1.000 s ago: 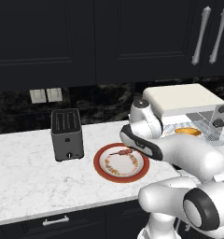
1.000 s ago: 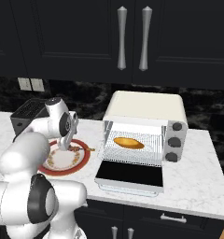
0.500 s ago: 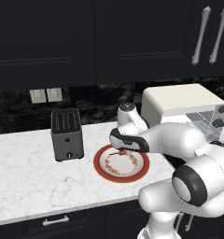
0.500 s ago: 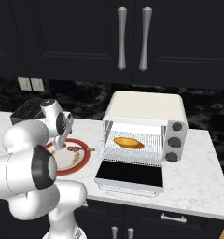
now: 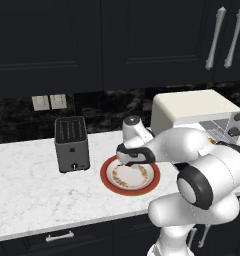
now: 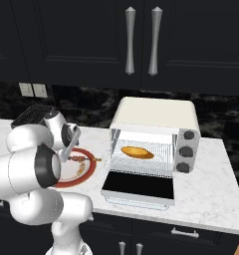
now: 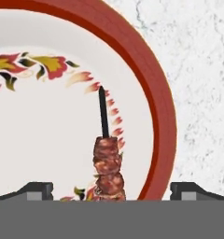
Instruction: Pick up the kebab skewer and baguette bread, and place them inside the toaster oven. Close the toaster oven door and start by setting the timer.
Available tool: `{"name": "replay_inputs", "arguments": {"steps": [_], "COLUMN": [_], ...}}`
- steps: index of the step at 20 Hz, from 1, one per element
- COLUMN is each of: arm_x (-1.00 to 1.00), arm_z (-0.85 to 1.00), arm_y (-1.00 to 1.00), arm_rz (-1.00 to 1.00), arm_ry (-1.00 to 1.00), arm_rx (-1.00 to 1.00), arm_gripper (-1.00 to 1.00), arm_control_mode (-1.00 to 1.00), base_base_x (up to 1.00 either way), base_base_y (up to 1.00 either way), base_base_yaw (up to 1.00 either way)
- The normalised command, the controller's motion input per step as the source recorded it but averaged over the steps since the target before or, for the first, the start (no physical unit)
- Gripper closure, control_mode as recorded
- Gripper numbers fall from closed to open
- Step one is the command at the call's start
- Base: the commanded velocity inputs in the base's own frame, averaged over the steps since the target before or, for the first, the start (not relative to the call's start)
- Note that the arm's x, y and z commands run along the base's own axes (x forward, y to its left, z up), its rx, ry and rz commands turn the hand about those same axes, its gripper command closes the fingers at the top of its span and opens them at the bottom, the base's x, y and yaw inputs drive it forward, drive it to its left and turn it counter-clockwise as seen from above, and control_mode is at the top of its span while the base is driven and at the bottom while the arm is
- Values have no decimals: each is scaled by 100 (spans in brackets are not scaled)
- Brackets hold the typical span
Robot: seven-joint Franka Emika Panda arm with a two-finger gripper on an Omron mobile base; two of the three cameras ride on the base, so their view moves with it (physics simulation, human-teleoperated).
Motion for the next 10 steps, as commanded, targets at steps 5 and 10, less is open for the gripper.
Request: {"name": "replay_inputs", "arguments": {"steps": [5,10], "arm_x": [0,0], "arm_z": [-26,-32], "arm_y": [0,0], "arm_rz": [-2,0], "arm_ry": [-7,-1], "arm_rx": [0,0], "arm_gripper": [-100,-100], "arm_control_mode": [-100,-100], "base_base_x": [0,0], "base_base_y": [0,0], "base_base_yaw": [0,0]}}
